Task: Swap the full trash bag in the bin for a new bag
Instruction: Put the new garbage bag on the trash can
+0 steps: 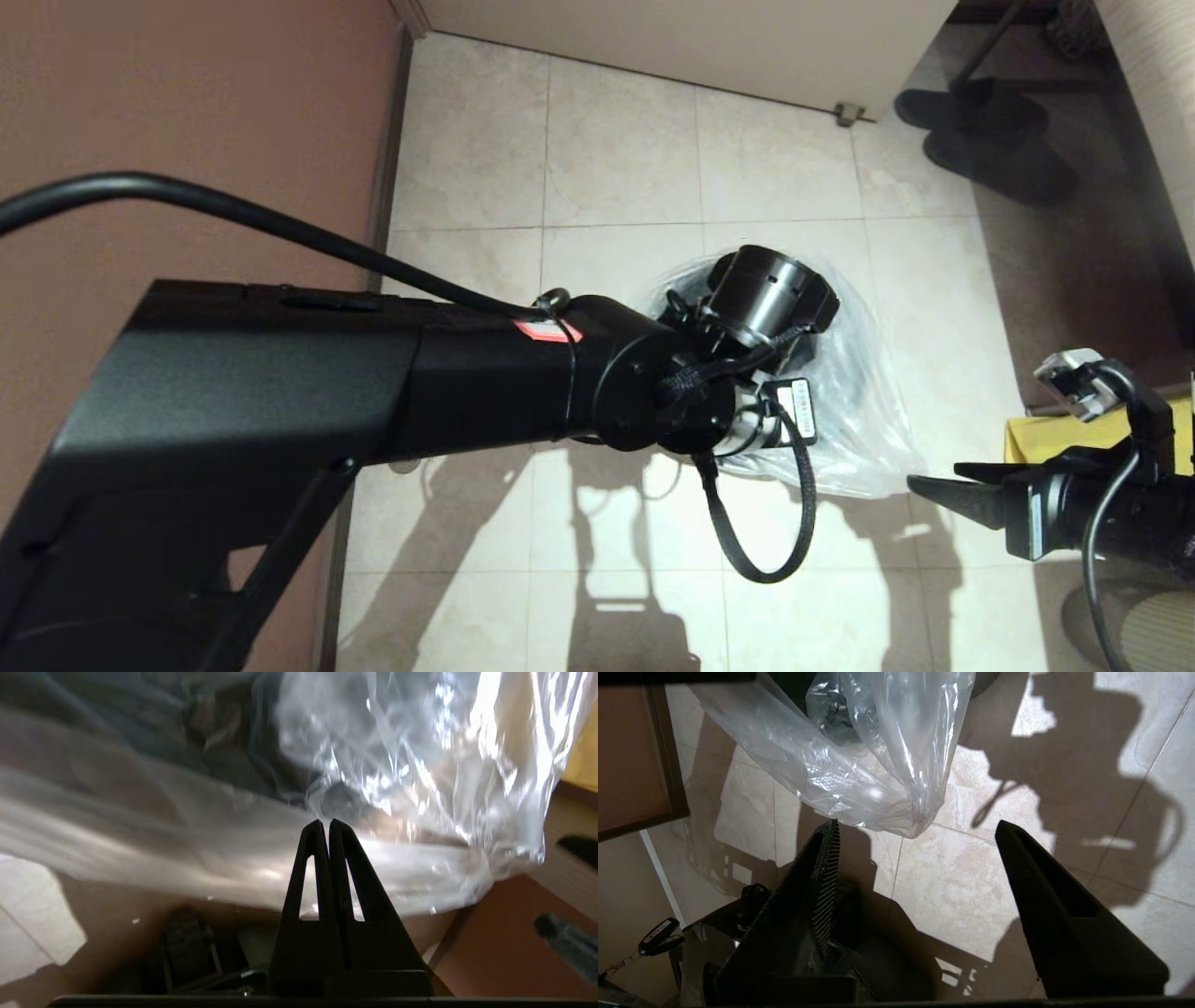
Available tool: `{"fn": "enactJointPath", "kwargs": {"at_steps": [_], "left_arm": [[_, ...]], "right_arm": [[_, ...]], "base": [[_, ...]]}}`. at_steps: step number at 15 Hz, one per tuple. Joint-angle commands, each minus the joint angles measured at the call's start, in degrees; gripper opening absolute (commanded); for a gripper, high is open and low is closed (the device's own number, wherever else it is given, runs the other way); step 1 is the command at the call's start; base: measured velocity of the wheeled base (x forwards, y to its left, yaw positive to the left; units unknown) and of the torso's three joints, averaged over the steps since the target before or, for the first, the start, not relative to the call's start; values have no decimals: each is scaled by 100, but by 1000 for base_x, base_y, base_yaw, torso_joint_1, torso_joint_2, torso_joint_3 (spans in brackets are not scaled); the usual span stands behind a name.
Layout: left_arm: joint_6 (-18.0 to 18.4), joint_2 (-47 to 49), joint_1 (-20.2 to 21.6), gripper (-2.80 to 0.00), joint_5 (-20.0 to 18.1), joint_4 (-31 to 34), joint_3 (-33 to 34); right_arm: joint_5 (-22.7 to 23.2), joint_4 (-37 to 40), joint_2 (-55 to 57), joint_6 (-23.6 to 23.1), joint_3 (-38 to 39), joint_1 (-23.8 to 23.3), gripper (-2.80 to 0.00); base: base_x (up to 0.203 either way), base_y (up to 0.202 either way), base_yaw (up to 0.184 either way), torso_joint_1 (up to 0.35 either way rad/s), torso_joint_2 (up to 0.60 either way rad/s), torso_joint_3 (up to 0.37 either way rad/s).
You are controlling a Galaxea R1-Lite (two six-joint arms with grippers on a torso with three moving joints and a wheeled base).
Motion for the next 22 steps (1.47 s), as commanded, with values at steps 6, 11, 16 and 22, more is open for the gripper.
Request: {"fn": "enactJointPath", "kwargs": {"at_steps": [6,11,16,22], "left_arm": [[-146,-7,-34,-280,-38,-26,525],[-148,163,60,-280,-38,-103,558],[-149,368,192,-280,-32,-114,558],[-134,515,359,-280,-21,-620,615]], "right_arm": [[91,-6,-94,315,-342,226,0],[108,7,-44,391,-638,646,-280],[100,-42,550,382,-873,993,-280],[74,-45,1192,359,-1257,1086,-280]], "base": [[0,0,0,0,0,0],[0,0,0,0,0,0],[0,0,0,0,0,0],[0,0,0,0,0,0]]}}
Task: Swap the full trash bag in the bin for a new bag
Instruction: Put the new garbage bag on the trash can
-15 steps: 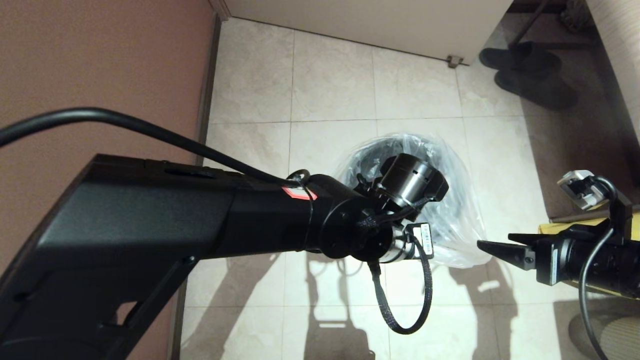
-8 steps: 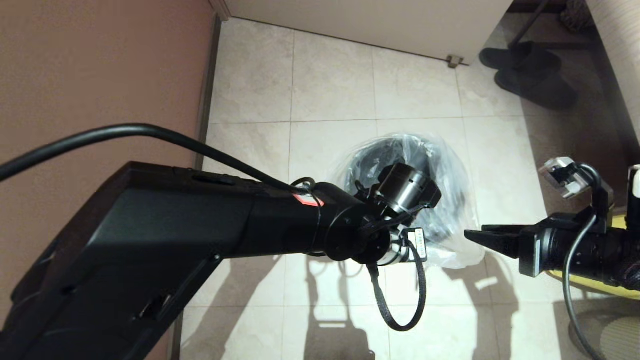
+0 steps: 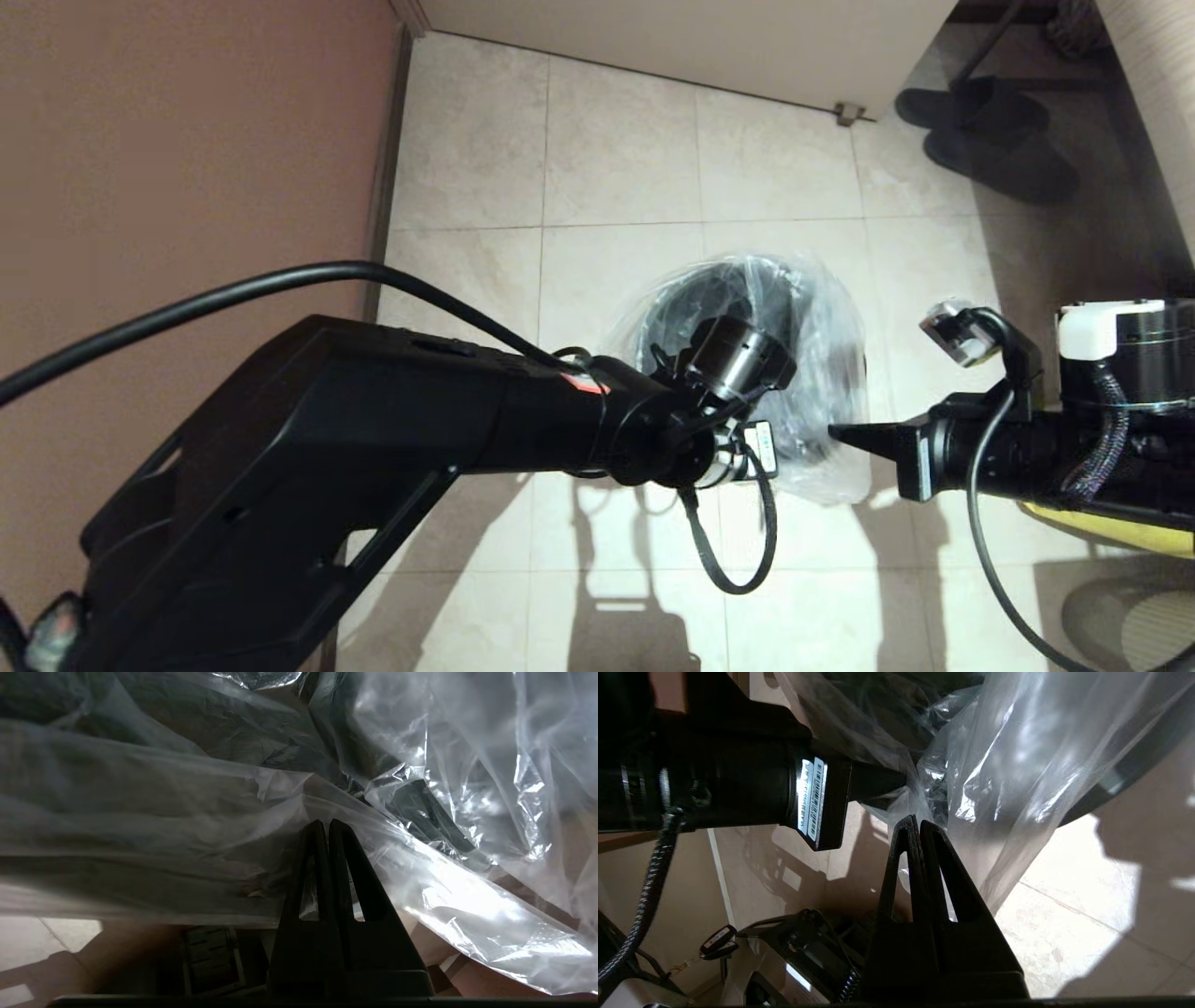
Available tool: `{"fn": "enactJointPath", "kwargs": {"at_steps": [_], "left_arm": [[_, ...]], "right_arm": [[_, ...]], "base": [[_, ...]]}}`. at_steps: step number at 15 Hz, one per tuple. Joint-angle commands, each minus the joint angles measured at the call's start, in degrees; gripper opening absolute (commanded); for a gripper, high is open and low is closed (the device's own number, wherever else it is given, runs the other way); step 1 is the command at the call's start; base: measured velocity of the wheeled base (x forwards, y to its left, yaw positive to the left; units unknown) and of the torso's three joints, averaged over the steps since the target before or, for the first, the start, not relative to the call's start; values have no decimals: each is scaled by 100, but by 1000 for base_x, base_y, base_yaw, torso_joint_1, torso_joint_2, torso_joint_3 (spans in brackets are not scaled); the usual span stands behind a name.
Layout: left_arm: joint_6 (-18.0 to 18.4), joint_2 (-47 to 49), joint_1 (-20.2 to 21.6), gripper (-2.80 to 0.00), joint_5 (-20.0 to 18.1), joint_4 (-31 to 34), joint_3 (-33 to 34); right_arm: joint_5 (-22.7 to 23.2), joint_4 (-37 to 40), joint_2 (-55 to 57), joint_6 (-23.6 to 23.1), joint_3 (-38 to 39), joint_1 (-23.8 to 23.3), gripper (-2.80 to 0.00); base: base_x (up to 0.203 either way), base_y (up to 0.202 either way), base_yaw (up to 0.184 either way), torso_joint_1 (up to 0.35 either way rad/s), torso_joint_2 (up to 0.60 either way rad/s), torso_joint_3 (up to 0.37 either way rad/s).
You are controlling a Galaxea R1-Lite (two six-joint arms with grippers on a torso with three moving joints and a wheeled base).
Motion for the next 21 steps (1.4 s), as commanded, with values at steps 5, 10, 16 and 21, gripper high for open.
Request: {"fn": "enactJointPath", "kwargs": {"at_steps": [5,10,16,21], "left_arm": [[-32,-44,-102,-280,30,7,-185],[-41,-64,-128,-280,39,-10,-238],[-32,33,-14,-280,31,-2,-210],[-32,38,9,-280,3,-11,-167]], "right_arm": [[-474,-26,345,-652,-21,5,-280],[-668,-13,371,-980,-19,-281,-280],[-676,-34,813,-1180,-79,-447,-280],[-670,-237,1182,-1223,-171,-614,-280]], "base": [[0,0,0,0,0,0],[0,0,0,0,0,0],[0,0,0,0,0,0],[0,0,0,0,0,0]]}}
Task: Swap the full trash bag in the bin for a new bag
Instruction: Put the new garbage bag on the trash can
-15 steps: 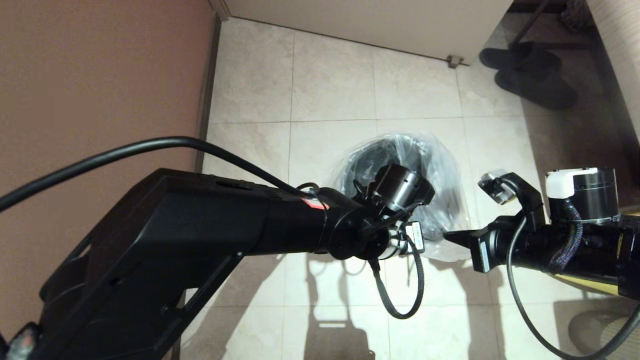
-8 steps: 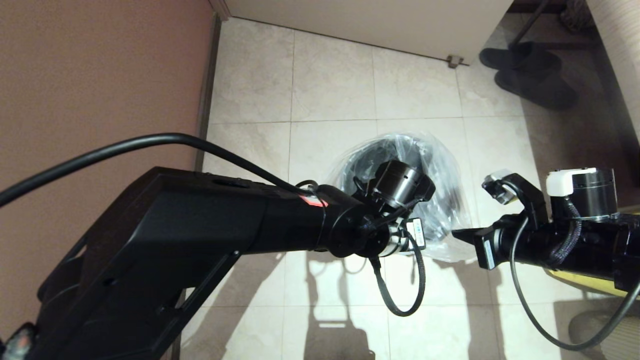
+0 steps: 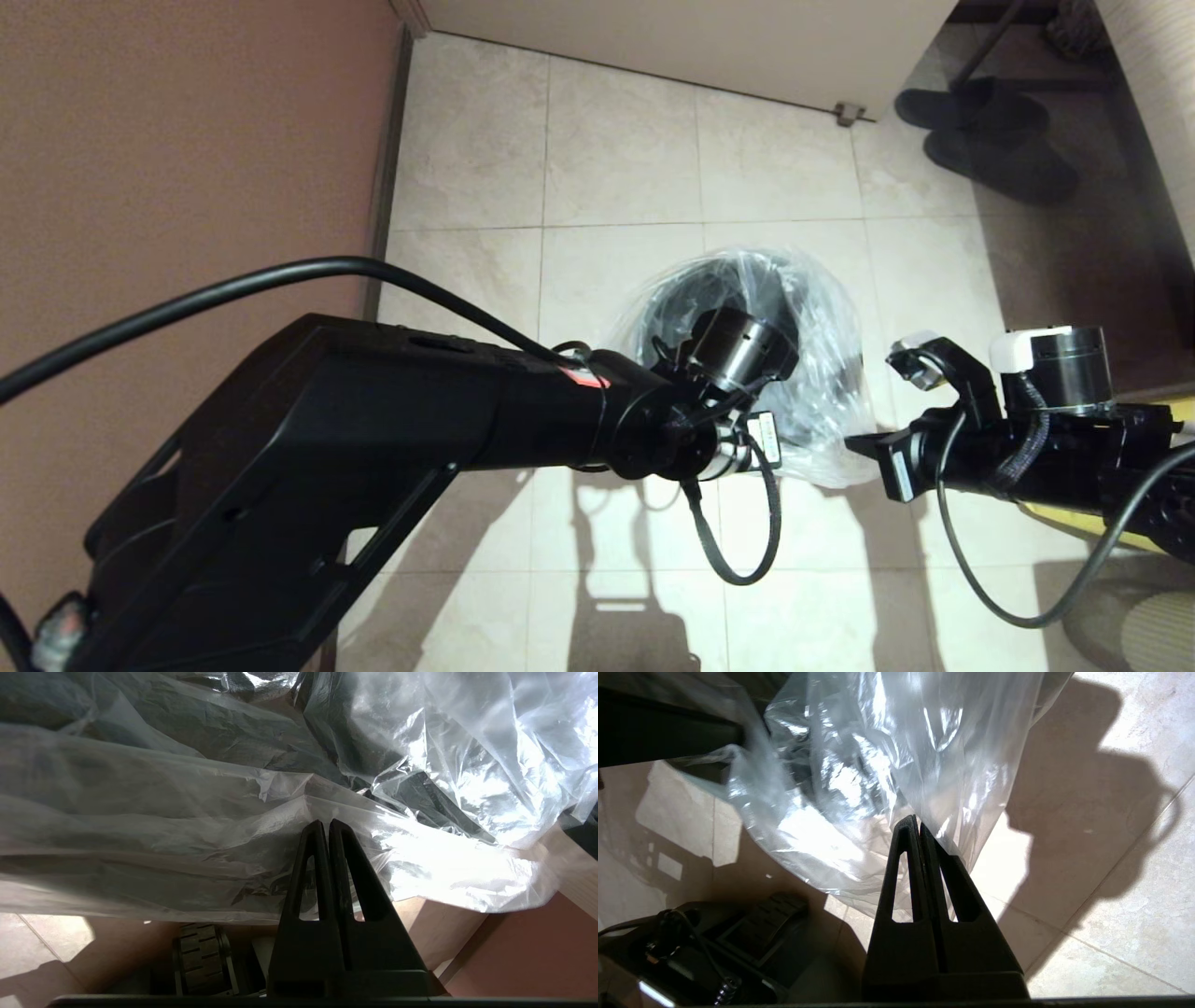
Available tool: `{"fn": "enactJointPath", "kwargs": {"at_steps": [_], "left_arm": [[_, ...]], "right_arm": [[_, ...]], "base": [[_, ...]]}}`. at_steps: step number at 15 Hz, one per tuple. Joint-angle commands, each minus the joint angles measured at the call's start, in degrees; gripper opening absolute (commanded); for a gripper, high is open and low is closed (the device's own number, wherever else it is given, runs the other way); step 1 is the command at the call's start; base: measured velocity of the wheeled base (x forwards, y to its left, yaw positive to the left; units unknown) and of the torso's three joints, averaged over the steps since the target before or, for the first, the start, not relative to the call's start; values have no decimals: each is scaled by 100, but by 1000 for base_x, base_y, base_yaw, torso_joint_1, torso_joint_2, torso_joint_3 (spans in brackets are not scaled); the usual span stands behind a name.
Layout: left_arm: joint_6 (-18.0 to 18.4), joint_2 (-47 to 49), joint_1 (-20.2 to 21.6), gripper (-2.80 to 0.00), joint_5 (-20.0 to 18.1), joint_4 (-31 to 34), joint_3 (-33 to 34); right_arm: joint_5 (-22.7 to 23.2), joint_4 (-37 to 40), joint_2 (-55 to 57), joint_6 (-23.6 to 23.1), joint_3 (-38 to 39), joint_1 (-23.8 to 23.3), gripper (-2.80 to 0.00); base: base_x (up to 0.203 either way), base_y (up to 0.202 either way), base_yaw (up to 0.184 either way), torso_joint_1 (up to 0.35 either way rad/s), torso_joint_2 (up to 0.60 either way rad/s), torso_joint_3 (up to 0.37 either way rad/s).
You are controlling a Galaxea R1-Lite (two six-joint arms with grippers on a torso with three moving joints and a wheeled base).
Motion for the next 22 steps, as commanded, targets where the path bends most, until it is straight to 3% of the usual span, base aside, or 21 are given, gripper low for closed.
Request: {"fn": "enactJointPath", "kwargs": {"at_steps": [1,7,15,17,22], "left_arm": [[-23,32,25,-280,10,6,-16],[-23,49,105,-280,10,15,39],[-23,27,158,-280,45,21,79],[-32,-143,152,-280,43,13,274],[-175,-530,158,-280,53,9,625]], "right_arm": [[8,-126,310,-9,-48,-44,-280],[-3,-249,941,24,-453,-62,-280],[-394,-258,964,70,-737,-216,-280],[-397,-192,642,269,-702,-211,-280],[-300,882,-230,1029,-643,-197,-280]], "base": [[0,0,0,0,0,0],[0,0,0,0,0,0],[0,0,0,0,0,0],[0,0,0,0,0,0],[0,0,0,0,0,0]]}}
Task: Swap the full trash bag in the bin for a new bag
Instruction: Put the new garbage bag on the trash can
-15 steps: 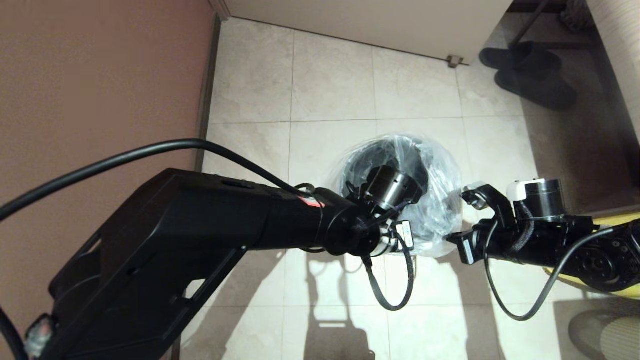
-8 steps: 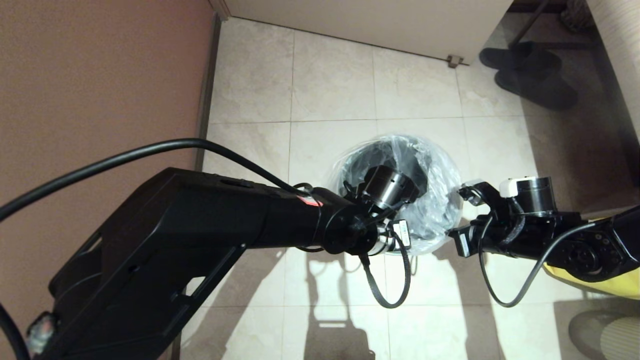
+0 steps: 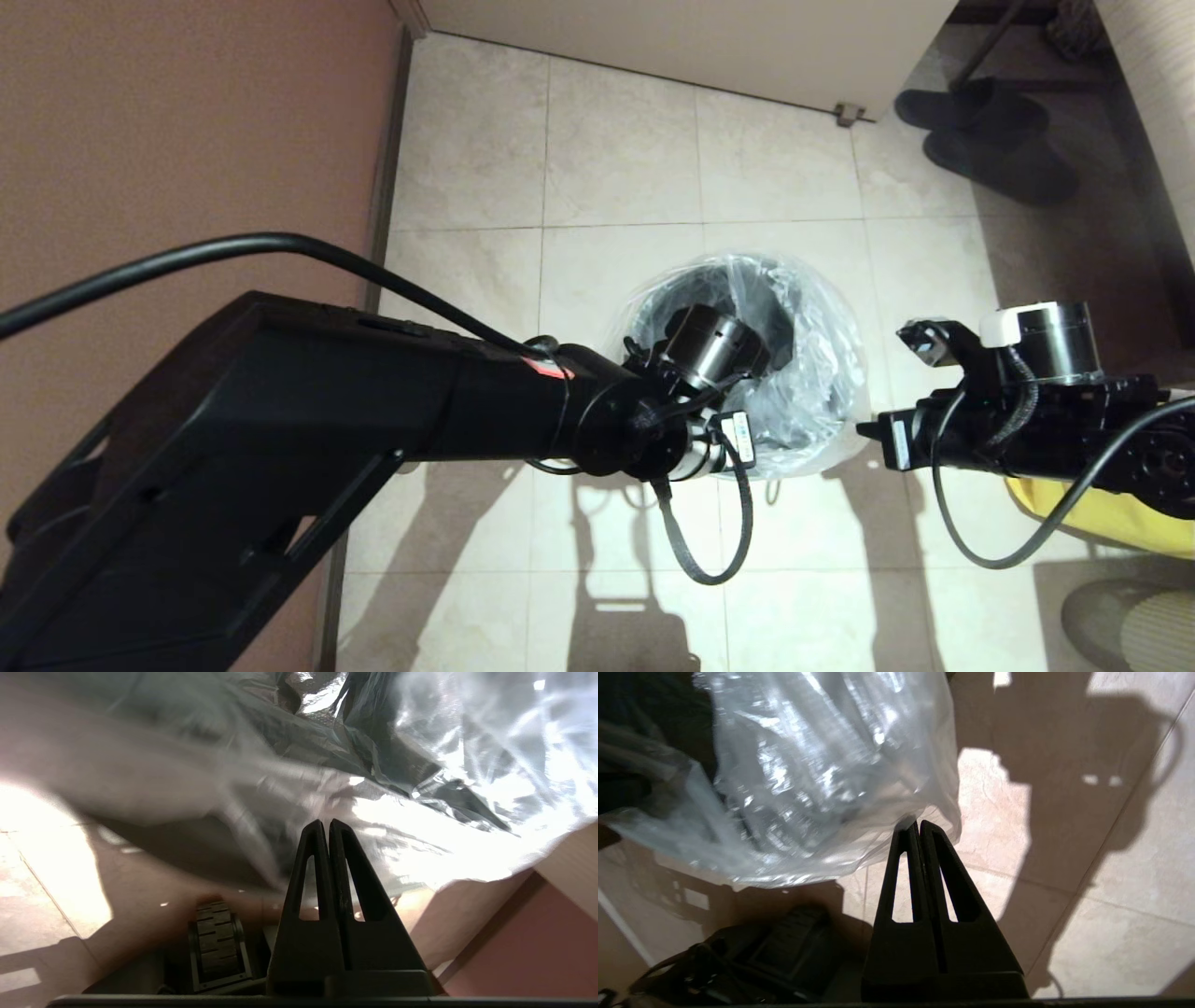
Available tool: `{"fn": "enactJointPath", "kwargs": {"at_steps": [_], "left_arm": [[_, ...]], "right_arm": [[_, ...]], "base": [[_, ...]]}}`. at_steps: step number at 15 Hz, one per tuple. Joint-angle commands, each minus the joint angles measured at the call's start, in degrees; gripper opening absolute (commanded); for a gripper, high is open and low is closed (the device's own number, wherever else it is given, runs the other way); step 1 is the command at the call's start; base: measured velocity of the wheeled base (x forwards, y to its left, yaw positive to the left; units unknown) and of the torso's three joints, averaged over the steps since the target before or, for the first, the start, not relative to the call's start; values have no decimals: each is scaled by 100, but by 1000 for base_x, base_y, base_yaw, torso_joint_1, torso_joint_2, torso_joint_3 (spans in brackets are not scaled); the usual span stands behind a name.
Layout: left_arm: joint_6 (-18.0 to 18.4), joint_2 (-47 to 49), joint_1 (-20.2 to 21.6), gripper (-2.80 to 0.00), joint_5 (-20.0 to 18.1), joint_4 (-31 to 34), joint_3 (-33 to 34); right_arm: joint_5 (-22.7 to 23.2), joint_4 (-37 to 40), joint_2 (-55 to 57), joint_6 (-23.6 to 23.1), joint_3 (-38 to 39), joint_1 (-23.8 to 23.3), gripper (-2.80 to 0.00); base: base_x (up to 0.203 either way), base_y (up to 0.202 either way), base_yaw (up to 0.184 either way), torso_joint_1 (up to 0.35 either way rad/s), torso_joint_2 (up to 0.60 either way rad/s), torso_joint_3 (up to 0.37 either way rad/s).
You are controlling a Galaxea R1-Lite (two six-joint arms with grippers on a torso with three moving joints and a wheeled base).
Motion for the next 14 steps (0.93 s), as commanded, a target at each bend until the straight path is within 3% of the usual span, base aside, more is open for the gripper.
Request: {"fn": "enactJointPath", "kwargs": {"at_steps": [1,6,14], "left_arm": [[-34,-222,5,-280,21,14,45],[-46,-643,-56,-280,44,41,209],[-46,-797,35,-280,40,-262,1032]], "right_arm": [[16,221,-463,166,45,-14,-280],[38,746,-1006,510,52,-7,-280],[18,775,-1015,696,-247,271,-280]], "base": [[0,0,0,0,0,0],[0,0,0,0,0,0],[0,0,0,0,0,0]]}}
